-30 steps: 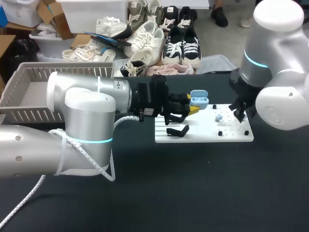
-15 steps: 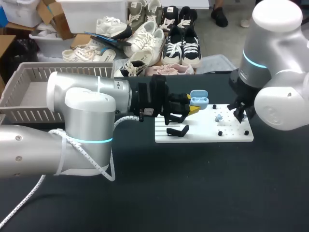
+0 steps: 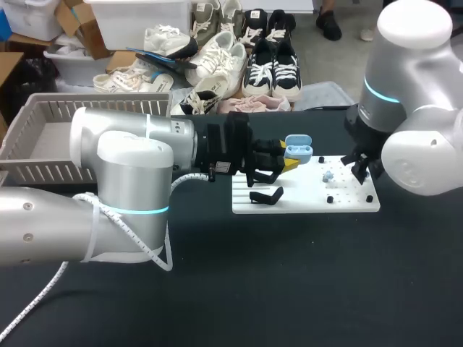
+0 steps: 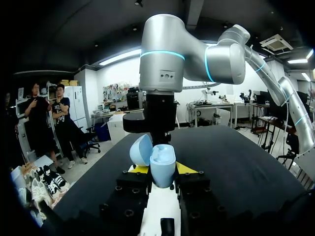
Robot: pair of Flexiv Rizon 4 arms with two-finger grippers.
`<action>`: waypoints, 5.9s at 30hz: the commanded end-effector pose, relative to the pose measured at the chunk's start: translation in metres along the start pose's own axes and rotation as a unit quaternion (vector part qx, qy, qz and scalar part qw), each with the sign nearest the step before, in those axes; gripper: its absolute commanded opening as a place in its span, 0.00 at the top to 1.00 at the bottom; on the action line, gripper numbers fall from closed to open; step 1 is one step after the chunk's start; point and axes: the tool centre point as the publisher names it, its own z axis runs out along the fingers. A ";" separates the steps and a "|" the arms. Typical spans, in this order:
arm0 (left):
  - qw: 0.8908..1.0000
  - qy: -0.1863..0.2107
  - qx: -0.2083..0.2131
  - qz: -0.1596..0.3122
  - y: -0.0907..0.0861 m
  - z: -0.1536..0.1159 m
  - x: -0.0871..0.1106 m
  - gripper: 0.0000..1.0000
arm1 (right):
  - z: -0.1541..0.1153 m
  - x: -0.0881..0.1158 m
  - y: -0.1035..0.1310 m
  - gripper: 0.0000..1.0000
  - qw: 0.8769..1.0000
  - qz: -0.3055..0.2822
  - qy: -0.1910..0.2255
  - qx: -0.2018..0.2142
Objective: Pick up each earbud case from the left stands, insert the matching earbuds, close the lid, and place the case in the box.
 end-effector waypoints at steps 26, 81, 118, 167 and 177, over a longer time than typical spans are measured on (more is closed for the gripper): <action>1.000 -0.001 -0.001 0.000 -0.001 -0.001 0.000 1.00 | -0.041 0.008 0.010 1.00 1.000 -0.009 -0.020 0.013; 1.000 -0.001 -0.001 0.000 -0.001 -0.001 0.000 1.00 | -0.106 0.059 0.034 1.00 0.895 0.443 0.036 0.019; 1.000 -0.001 -0.001 0.000 -0.001 -0.001 0.000 1.00 | -0.180 -0.036 0.139 1.00 0.840 0.542 0.012 0.039; 1.000 -0.001 -0.001 0.000 -0.001 -0.001 0.000 1.00 | -0.161 -0.032 0.152 1.00 0.845 0.534 0.013 -0.008; 1.000 -0.001 -0.001 0.000 -0.001 -0.001 0.000 1.00 | -0.156 -0.032 0.152 1.00 0.844 0.536 0.018 -0.012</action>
